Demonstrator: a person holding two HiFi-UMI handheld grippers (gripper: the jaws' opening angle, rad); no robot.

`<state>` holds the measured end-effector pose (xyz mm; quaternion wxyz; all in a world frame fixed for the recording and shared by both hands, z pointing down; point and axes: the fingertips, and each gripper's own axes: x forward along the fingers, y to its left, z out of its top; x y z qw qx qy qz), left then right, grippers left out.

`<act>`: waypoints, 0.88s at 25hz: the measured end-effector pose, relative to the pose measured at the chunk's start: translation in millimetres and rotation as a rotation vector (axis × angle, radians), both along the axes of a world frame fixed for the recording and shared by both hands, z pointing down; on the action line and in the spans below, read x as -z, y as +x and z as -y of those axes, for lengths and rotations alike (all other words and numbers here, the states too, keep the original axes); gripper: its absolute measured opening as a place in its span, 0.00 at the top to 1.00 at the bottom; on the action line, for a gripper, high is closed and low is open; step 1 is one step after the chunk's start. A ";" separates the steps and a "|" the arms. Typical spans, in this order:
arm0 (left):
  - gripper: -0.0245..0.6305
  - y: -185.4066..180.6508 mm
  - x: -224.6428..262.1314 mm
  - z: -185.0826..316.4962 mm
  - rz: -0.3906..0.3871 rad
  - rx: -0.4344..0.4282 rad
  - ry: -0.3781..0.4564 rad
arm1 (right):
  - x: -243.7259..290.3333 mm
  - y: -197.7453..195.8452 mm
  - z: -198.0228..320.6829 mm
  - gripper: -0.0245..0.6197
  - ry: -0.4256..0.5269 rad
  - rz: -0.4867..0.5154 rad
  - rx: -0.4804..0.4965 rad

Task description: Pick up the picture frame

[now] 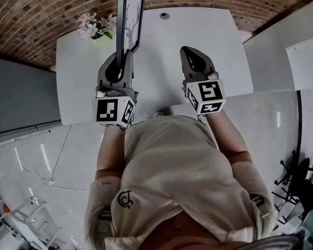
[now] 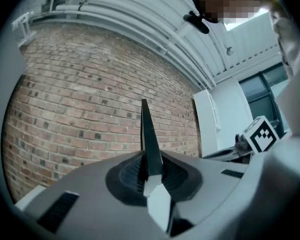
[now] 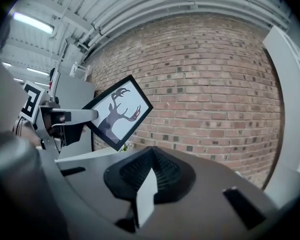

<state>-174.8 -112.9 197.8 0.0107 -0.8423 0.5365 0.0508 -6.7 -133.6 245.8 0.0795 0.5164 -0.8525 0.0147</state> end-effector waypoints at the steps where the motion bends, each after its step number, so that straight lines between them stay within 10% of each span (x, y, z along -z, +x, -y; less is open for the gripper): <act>1: 0.88 -3.8 4.0 1.3 0.014 0.009 0.012 | 4.7 -3.6 1.0 0.95 0.024 0.001 0.001; 22: 0.88 -38.2 11.3 21.2 0.026 0.045 0.048 | 23.2 -34.7 17.6 0.95 0.139 0.000 0.000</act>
